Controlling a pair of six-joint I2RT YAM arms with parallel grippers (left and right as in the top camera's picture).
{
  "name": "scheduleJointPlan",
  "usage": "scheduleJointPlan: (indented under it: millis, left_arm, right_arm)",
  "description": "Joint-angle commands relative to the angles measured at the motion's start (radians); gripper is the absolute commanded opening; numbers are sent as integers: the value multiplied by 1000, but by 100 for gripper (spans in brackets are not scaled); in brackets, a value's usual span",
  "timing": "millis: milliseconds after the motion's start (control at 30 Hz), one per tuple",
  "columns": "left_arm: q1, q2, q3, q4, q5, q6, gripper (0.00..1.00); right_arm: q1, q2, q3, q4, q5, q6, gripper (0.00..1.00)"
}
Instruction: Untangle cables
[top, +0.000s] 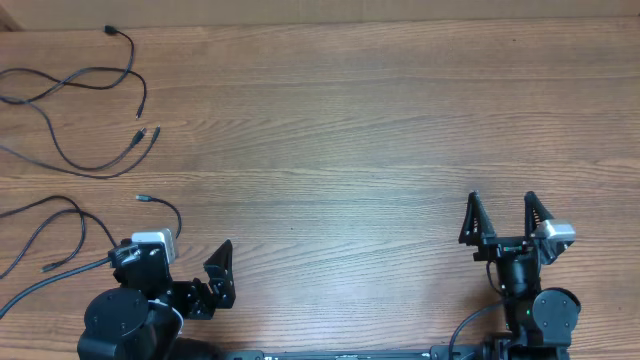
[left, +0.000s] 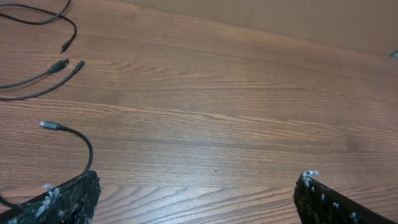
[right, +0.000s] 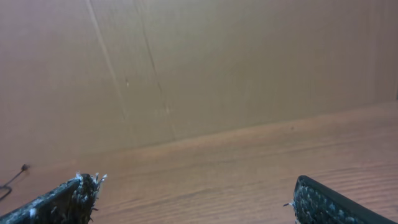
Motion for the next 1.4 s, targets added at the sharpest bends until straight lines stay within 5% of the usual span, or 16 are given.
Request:
scheduleJointPlan:
  millis: [0, 800, 1133, 1367]
  left_arm:
    - [6, -6, -4, 1, -10, -14, 100]
    - [6, -6, -4, 1, -10, -14, 100]
    - [6, -6, -4, 1, -10, -14, 100]
    - [6, -6, -4, 1, -10, -14, 100]
  right_arm:
    - [-5, -13, -28, 25, 20, -2, 100]
    - [-5, -12, -27, -114, 49, -10, 100]
    - [-3, -12, -27, -117, 56, -199, 100]
    - [-3, -12, -27, -118, 63, -204, 100]
